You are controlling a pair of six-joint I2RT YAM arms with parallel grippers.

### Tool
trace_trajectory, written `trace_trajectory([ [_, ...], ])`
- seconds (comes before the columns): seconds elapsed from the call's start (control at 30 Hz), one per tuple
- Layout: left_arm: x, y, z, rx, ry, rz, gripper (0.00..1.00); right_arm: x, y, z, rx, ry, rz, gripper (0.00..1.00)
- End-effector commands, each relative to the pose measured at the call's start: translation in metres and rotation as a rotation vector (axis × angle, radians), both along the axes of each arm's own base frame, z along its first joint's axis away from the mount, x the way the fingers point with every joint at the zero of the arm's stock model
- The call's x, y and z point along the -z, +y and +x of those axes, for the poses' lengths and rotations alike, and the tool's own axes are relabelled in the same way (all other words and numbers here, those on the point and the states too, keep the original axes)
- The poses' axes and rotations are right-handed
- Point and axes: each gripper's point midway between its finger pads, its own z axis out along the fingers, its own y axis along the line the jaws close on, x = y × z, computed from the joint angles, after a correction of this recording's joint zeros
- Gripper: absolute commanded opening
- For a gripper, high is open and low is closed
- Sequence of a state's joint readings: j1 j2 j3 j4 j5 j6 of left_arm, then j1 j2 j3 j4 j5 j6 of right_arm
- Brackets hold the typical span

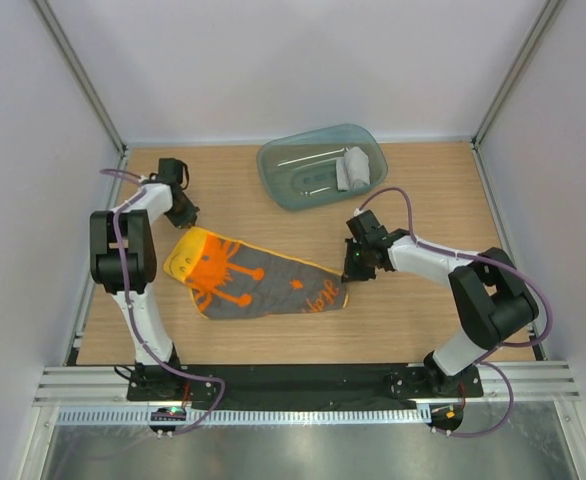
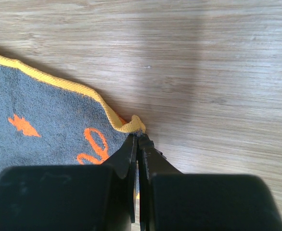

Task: Roll the towels
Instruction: Flatten the towel

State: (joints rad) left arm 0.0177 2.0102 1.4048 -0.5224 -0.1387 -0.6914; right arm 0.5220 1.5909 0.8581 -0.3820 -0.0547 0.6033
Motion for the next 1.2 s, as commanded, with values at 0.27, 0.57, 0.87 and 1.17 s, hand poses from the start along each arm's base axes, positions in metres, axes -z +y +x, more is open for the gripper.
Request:
trace_trajectory([
  [0.27,-0.013,-0.021,-0.035,0.067,0.006,0.000,0.00,-0.024,0.001,0.012,-0.009,-0.062,-0.015,0.01],
  [0.57,-0.047,-0.035,-0.080,0.079,-0.066,-0.011,0.00,-0.059,-0.022,0.033,0.027,-0.142,-0.065,0.01],
  [0.87,-0.107,-0.054,-0.109,0.142,-0.178,-0.035,0.00,-0.131,-0.044,0.032,0.038,-0.299,-0.064,0.01],
  [1.17,-0.171,-0.059,-0.177,0.232,-0.333,-0.059,0.00,-0.203,-0.066,-0.012,0.068,-0.465,0.020,0.01],
])
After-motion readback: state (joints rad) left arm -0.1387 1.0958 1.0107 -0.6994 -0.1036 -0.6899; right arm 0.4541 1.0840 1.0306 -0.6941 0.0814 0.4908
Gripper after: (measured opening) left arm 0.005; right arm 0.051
